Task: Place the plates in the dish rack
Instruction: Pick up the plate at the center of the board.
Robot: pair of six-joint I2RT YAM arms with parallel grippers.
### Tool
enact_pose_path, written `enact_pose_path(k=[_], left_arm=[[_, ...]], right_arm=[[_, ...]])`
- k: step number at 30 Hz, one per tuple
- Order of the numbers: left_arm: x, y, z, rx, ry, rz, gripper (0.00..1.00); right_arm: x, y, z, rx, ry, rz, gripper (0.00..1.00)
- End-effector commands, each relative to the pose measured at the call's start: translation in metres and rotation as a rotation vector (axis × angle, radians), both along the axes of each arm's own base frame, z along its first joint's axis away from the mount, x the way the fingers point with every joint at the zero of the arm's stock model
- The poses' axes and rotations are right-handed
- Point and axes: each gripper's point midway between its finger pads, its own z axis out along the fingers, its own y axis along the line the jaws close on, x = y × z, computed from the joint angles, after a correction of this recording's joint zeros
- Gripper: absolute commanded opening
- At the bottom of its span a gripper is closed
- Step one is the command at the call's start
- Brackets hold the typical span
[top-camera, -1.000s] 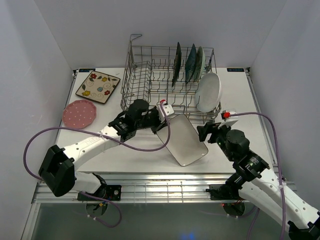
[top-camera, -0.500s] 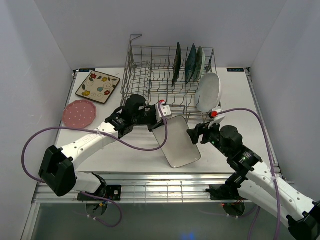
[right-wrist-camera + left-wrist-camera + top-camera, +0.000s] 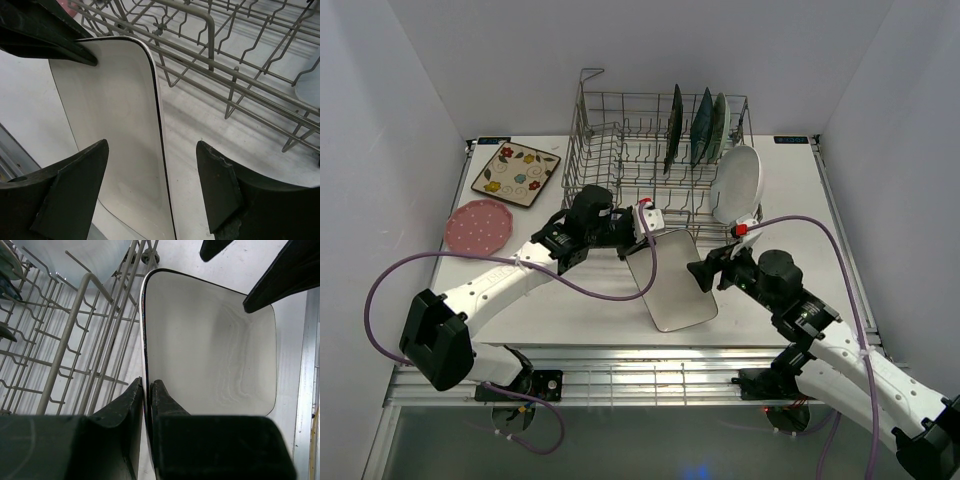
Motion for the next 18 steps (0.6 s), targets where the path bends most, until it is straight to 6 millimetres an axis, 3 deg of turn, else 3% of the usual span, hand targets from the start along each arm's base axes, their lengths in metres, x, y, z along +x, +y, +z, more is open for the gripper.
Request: enact_pose_path(k=[1,8,18], left_arm=[[0.007,-0.008,0.067,-0.124,-0.177,-0.039,0.00],[-0.003,-0.006,0.083,-0.145,-0.202,-0.080,0.00],[-0.033,-0.003,0.100,-0.200,-0.249,-0.194,0.00]], right_arm=[[0.003,0.010,0.004,0.006,-0.016,0.033,0.74],[0.003,0.016,-0.004,-0.005,-0.005,0.063,0.72],[0.001,0.024,-0.007,-0.001,-0.017,0.111,0.63]])
